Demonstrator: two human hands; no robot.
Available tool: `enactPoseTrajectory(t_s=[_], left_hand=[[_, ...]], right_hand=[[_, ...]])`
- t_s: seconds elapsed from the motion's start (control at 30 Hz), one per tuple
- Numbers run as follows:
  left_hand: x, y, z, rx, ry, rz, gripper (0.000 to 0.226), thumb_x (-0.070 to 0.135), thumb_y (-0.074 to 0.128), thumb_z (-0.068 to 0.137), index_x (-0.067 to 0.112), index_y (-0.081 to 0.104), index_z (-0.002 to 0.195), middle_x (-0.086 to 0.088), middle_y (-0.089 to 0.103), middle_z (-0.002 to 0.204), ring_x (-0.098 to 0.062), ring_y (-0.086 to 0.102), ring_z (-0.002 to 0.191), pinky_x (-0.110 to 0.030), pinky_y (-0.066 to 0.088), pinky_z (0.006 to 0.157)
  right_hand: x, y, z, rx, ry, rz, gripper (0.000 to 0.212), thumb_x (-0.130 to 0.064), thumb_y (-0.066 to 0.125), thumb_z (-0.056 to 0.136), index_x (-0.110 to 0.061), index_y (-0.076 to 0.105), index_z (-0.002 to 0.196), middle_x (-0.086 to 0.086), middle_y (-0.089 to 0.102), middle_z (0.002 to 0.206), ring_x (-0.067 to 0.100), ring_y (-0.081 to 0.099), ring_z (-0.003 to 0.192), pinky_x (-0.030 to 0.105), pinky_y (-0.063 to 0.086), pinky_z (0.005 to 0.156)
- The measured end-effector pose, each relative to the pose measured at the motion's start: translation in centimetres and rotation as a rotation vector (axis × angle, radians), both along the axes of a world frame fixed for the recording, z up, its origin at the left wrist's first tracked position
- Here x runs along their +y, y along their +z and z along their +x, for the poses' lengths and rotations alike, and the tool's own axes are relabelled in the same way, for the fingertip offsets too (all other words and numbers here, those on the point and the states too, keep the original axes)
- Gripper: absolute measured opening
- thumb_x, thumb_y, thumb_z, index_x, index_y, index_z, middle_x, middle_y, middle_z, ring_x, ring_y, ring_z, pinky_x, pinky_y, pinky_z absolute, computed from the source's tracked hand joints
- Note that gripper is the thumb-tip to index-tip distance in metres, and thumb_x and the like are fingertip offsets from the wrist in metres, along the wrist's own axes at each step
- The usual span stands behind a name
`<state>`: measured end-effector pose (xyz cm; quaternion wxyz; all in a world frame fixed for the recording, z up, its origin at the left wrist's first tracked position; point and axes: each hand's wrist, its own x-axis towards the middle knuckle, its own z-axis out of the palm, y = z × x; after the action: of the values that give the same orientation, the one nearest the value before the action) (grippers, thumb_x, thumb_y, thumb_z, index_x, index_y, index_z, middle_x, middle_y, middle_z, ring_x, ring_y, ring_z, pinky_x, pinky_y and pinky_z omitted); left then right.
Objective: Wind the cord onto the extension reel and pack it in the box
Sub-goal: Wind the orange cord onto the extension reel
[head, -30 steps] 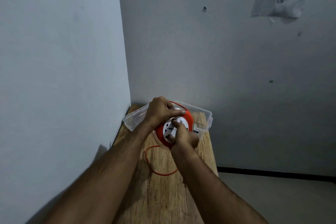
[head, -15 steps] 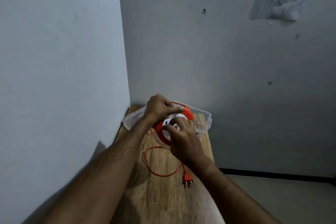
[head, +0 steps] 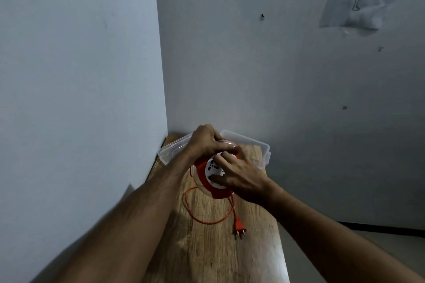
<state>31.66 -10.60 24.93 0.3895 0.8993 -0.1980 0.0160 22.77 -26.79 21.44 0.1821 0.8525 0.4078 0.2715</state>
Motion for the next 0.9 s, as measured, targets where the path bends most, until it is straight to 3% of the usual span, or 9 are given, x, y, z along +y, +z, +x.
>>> enactPoseTrajectory(t_s=[0.07,0.2,0.33,0.4,0.43,0.57,0.67,0.77,0.9], left_hand=[[-0.2,0.0,0.2,-0.015,0.006,0.023,0.04,0.054,0.085,0.073,0.022,0.073,0.054,0.009,0.064,0.047,0.0,0.054,0.043,-0.017,0.04,0.046],[-0.2,0.0,0.5,-0.034,0.044,-0.009,0.047,0.063,0.085,0.068,0.016,0.083,0.074,0.003,0.076,0.066,-0.006,0.069,0.058,-0.029,0.054,0.058],[-0.5,0.0,0.6,-0.065,0.057,-0.041,0.054,0.07,0.083,0.062,0.017,0.082,0.07,0.004,0.073,0.061,-0.011,0.07,0.056,-0.032,0.056,0.056],[-0.8,-0.1,0.6,-0.093,0.058,-0.044,0.063,0.077,0.077,0.059,0.015,0.08,0.069,0.003,0.073,0.061,-0.011,0.069,0.056,-0.034,0.055,0.055],[-1.0,-0.2,0.6,-0.106,0.064,-0.042,0.066,0.079,0.075,0.059,0.014,0.079,0.067,0.002,0.072,0.06,-0.011,0.069,0.055,-0.033,0.054,0.054],[-1.4,-0.9,0.4,-0.154,0.07,-0.007,0.072,0.084,0.07,0.056,0.012,0.072,0.057,0.0,0.065,0.052,-0.014,0.063,0.05,-0.029,0.043,0.046],[-1.4,-1.5,0.2,-0.169,0.078,-0.009,0.06,0.074,0.081,0.06,0.019,0.059,0.046,0.005,0.054,0.045,-0.006,0.05,0.043,-0.021,0.033,0.044],[-1.4,-2.1,0.2,-0.177,0.064,-0.016,0.057,0.076,0.079,0.059,0.019,0.074,0.061,0.006,0.064,0.056,-0.004,0.058,0.051,-0.02,0.039,0.05],[-0.9,-1.8,0.6,-0.145,0.05,0.002,0.052,0.07,0.083,0.063,0.018,0.076,0.064,0.007,0.066,0.056,-0.001,0.058,0.049,-0.017,0.036,0.049]], right_hand=[[0.1,-0.2,0.3,-0.036,0.003,0.04,0.044,-0.037,0.078,0.08,-0.028,0.067,0.122,0.012,0.056,0.123,0.031,0.052,0.116,0.057,0.039,0.103],[0.3,-0.9,0.6,0.015,-0.09,0.307,0.067,-0.055,0.079,0.067,-0.021,0.069,0.124,0.012,0.072,0.109,0.031,0.066,0.103,0.049,0.053,0.097],[2.2,-2.0,-0.1,0.133,-0.285,0.826,0.054,-0.033,0.085,0.072,-0.014,0.07,0.121,0.009,0.076,0.086,0.02,0.07,0.068,0.03,0.061,0.068],[3.7,-2.4,-0.8,0.157,-0.43,1.121,0.049,-0.034,0.084,0.075,-0.015,0.072,0.118,0.002,0.076,0.088,0.011,0.068,0.071,0.012,0.051,0.07],[4.5,-2.5,-1.1,0.177,-0.49,1.289,0.05,-0.035,0.085,0.075,-0.015,0.072,0.119,0.0,0.076,0.093,0.009,0.067,0.076,0.011,0.05,0.07],[7.4,-2.9,-1.6,0.309,-0.703,1.781,0.059,-0.035,0.088,0.073,-0.022,0.067,0.127,0.0,0.072,0.115,0.013,0.067,0.101,0.027,0.059,0.083],[8.4,-2.7,-1.2,0.459,-0.916,2.12,0.064,-0.038,0.088,0.073,-0.022,0.063,0.13,0.003,0.067,0.126,0.022,0.065,0.112,0.041,0.06,0.09],[9.0,-0.4,-0.7,0.644,-1.01,2.728,0.077,-0.04,0.087,0.075,-0.007,0.051,0.135,0.009,0.062,0.126,0.031,0.064,0.115,0.051,0.057,0.095],[8.7,0.4,-0.2,0.779,-0.871,2.898,0.085,-0.029,0.089,0.075,-0.007,0.042,0.141,0.016,0.059,0.127,0.039,0.062,0.118,0.059,0.054,0.097]])
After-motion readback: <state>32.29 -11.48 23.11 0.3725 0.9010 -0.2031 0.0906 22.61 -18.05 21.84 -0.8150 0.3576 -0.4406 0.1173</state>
